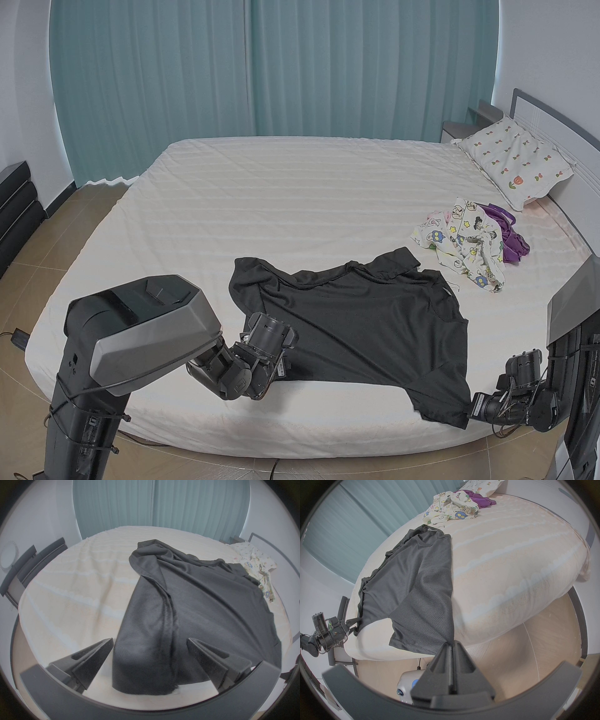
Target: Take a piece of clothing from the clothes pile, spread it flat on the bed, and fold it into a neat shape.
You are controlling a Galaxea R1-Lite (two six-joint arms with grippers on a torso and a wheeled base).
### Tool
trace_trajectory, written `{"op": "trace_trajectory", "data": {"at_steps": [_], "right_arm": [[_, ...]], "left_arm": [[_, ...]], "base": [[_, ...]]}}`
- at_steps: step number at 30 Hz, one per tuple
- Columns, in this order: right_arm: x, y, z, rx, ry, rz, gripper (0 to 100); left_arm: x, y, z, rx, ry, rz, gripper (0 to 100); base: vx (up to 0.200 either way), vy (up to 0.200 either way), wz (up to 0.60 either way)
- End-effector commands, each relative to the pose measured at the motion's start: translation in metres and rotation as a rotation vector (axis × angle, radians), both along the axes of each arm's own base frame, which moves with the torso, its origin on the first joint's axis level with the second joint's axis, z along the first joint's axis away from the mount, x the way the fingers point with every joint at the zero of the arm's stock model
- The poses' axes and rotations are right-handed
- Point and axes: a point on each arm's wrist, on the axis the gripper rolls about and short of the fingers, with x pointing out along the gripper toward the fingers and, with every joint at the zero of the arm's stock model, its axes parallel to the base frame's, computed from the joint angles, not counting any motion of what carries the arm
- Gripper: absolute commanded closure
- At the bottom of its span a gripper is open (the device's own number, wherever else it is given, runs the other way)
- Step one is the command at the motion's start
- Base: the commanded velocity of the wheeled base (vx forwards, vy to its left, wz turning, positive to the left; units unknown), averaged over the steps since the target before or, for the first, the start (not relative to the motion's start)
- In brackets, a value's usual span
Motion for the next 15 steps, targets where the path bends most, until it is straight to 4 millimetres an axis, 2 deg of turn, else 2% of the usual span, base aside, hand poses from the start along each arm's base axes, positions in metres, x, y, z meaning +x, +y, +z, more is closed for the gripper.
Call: {"op": "trace_trajectory", "data": {"at_steps": [1, 4, 5, 10, 13, 14, 15], "right_arm": [[-0.005, 0.0, 0.0, -0.002, 0.018, -0.002, 100], [-0.005, -0.001, 0.0, -0.002, 0.017, -0.003, 100], [-0.005, -0.001, 0.0, -0.002, 0.017, -0.003, 100], [-0.005, -0.001, 0.0, -0.004, 0.018, -0.006, 100], [-0.005, -0.001, 0.0, -0.005, 0.018, -0.005, 100], [-0.005, -0.001, 0.0, -0.005, 0.018, -0.007, 100], [-0.005, -0.001, 0.0, -0.005, 0.018, -0.005, 100]], "left_arm": [[0.001, 0.008, -0.009, 0.039, 0.016, 0.018, 0], [0.004, 0.029, -0.01, 0.146, 0.036, 0.078, 0], [0.004, 0.03, -0.01, 0.147, 0.036, 0.082, 0], [0.0, 0.065, 0.015, 0.159, 0.042, 0.156, 0], [-0.007, 0.087, 0.02, 0.184, 0.081, 0.194, 0], [-0.007, 0.088, 0.021, 0.184, 0.083, 0.197, 0], [-0.01, 0.103, 0.02, 0.202, 0.112, 0.223, 0]], "base": [[0.0, 0.0, 0.0], [0.0, 0.0, 0.0], [0.0, 0.0, 0.0], [0.0, 0.0, 0.0], [0.0, 0.0, 0.0], [0.0, 0.0, 0.0], [0.0, 0.0, 0.0]]}}
